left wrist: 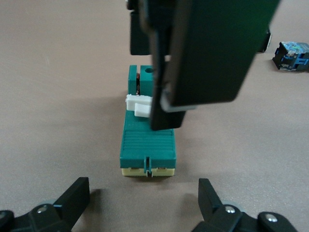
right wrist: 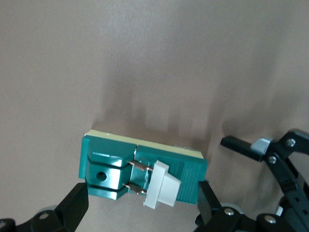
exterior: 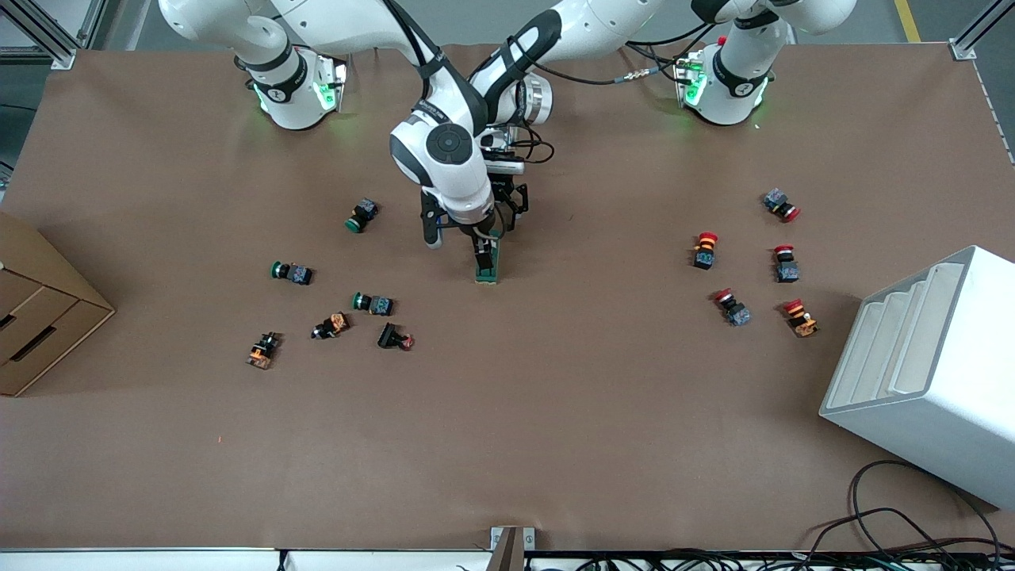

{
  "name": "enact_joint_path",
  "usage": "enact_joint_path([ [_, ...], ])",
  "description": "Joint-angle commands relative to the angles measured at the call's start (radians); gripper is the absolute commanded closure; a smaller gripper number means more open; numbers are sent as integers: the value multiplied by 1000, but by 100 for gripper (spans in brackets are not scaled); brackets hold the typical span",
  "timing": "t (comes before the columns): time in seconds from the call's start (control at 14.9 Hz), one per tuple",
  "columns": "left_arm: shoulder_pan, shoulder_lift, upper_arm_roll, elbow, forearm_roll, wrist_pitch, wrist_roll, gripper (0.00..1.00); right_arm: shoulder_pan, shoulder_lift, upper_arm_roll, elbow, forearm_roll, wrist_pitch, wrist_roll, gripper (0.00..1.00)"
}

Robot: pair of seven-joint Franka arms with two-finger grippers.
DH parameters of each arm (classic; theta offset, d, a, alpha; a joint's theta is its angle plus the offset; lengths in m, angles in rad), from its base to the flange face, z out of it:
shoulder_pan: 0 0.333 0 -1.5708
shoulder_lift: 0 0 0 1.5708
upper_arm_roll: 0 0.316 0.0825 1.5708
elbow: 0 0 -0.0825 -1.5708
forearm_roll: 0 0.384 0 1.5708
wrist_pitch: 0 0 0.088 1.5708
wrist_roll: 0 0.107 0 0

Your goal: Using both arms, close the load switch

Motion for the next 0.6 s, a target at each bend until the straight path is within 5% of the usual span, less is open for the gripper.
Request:
enact_joint_path([
  [0.0,-21,40,10,27,25,16,-41,2,28,26,-20,2,-15,29,31,0],
  [0.54,-37,39,9,15,23,-31,-93,2,108,57,-121,2,-36,98,31,0],
])
